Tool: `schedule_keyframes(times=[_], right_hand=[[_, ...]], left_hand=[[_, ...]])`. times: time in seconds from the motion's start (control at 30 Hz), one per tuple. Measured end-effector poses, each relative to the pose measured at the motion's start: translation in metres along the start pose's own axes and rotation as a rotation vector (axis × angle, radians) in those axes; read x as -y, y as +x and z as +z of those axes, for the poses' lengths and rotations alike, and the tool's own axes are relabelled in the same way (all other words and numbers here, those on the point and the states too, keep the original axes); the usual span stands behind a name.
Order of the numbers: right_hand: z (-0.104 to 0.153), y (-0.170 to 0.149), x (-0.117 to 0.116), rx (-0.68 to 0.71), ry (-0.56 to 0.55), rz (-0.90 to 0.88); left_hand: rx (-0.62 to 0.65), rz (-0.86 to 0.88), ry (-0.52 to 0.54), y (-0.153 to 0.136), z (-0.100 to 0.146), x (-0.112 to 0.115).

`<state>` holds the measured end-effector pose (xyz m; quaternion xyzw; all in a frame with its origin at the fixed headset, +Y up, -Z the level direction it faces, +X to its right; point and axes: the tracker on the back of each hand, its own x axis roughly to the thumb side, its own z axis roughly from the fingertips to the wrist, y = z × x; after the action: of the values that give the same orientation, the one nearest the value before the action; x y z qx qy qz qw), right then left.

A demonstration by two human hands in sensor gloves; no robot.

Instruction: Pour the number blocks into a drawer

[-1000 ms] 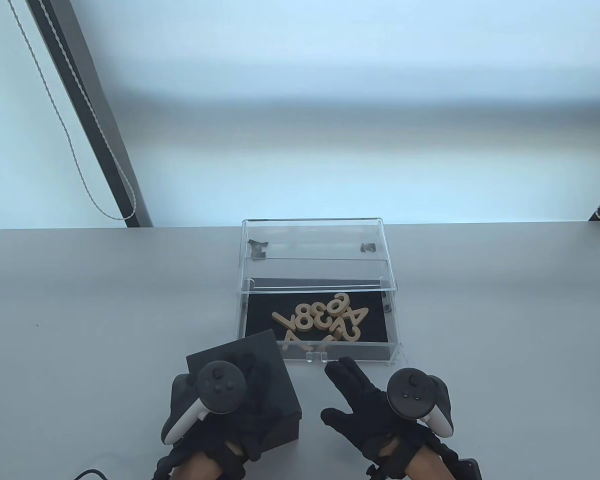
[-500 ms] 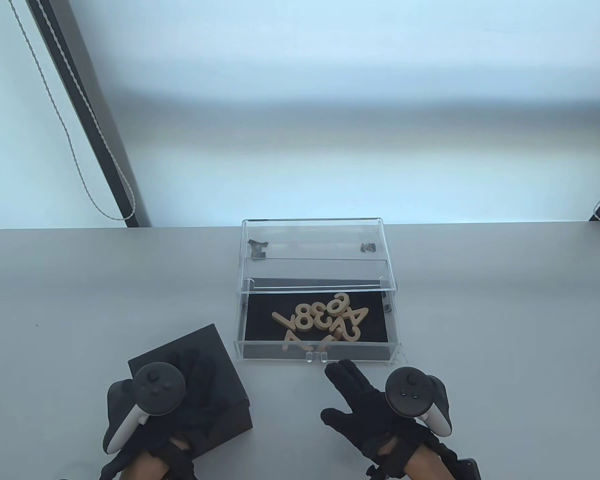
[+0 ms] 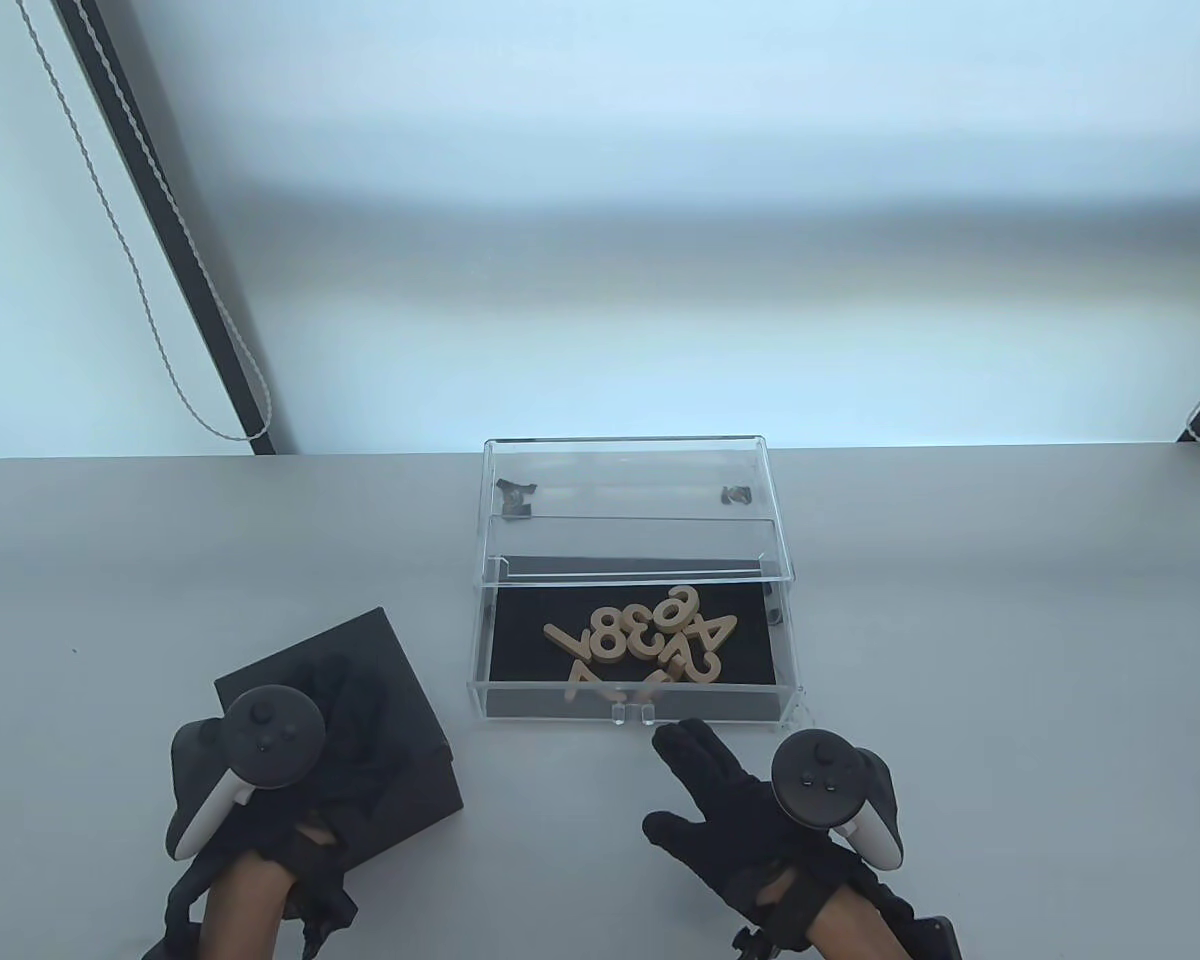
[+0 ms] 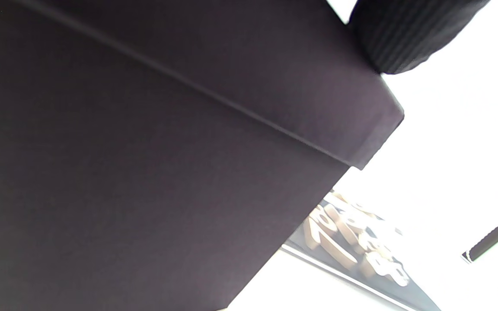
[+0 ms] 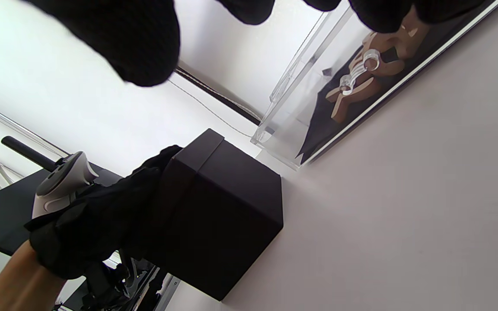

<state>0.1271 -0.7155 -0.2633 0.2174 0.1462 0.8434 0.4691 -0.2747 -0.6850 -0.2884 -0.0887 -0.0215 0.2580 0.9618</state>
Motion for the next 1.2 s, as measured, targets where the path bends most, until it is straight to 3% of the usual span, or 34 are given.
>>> schedule_keyframes(times=[0.5, 0.67, 0.97, 1.2], right_hand=[[-0.007, -0.013, -0.005, -0.047, 0.04, -0.039], [-0.011, -0.018, -0.009, -0.067, 0.061, -0.081], [-0.015, -0.025, -0.017, -0.093, 0.087, -0.134], [-0.016, -0.028, -0.021, -0.108, 0.094, -0.177]], left_hand=[[-0.01, -0.033, 0.133, -0.025, -0.048, -0.021], [0.036, -0.084, 0.269, -0.027, -0.048, -0.022], [0.075, -0.057, 0.314, -0.025, -0.046, -0.024], [0.091, -0.135, 0.39, -0.011, -0.036, -0.02]])
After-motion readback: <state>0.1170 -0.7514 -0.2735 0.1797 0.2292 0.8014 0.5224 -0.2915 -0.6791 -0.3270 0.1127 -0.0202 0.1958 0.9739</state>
